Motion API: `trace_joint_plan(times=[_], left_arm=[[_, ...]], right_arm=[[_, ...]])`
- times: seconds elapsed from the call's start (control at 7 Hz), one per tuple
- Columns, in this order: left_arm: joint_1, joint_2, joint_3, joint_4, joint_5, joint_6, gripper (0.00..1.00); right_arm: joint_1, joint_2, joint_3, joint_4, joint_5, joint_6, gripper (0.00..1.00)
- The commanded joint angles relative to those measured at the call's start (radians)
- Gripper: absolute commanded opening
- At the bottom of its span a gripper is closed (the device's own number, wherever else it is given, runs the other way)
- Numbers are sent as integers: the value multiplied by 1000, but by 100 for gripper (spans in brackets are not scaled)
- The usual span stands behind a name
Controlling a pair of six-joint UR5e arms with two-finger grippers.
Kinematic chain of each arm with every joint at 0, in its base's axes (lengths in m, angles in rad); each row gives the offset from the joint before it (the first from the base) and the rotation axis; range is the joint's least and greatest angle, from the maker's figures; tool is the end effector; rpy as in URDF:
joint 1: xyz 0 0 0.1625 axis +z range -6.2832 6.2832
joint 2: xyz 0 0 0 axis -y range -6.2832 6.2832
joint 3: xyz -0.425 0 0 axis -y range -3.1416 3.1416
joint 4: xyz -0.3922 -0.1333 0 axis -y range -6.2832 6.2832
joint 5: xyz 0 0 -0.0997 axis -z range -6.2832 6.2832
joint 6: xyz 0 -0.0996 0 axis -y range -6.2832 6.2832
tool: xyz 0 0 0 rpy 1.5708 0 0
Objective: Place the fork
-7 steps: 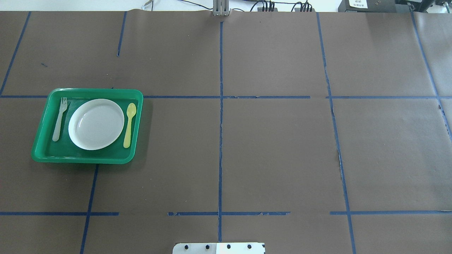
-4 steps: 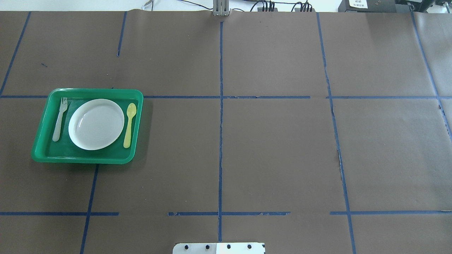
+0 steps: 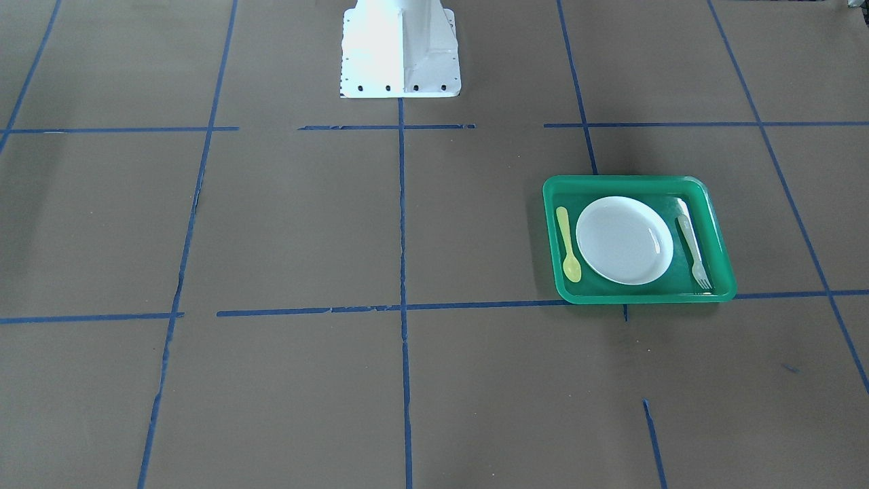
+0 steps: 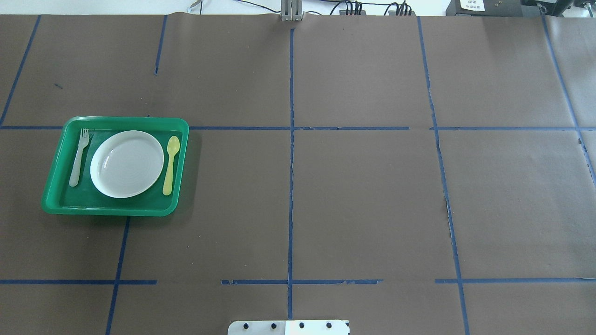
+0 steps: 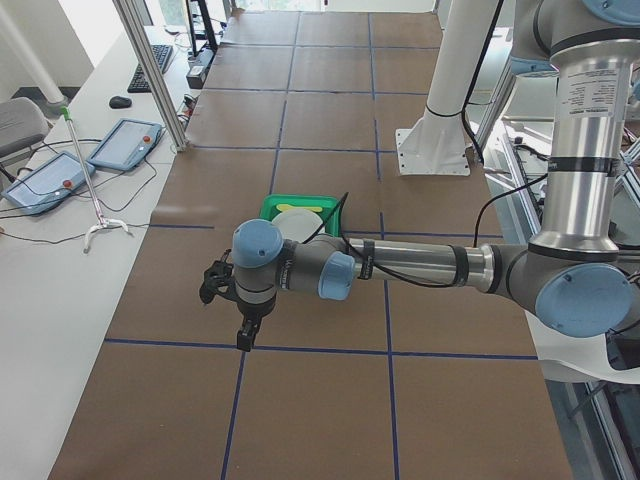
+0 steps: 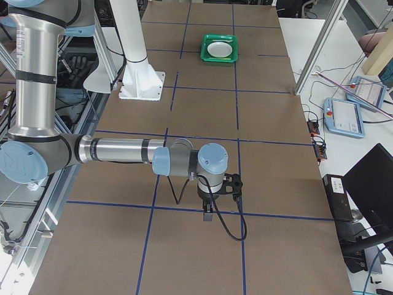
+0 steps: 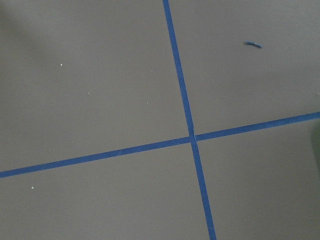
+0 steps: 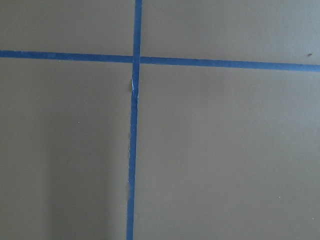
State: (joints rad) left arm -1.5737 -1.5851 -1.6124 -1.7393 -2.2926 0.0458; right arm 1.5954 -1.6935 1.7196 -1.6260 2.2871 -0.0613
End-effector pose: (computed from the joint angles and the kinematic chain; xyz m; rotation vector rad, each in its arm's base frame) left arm -0.0690 -0.5113 0.6162 0.2321 0.7135 0.1218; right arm 0.0786 -0.4357 0.6521 0.0029 -0.7168 -0.0247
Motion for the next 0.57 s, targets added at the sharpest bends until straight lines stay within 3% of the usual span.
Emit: trace_joint_plan(times=[0.0, 0.43], left_arm=[[0, -13, -3, 1, -1, -4, 100], [-2, -6, -27, 6, -1, -11, 100]], right_arm=[[0, 0, 0, 0, 0, 0, 100], [0, 0, 0, 0, 0, 2, 100]])
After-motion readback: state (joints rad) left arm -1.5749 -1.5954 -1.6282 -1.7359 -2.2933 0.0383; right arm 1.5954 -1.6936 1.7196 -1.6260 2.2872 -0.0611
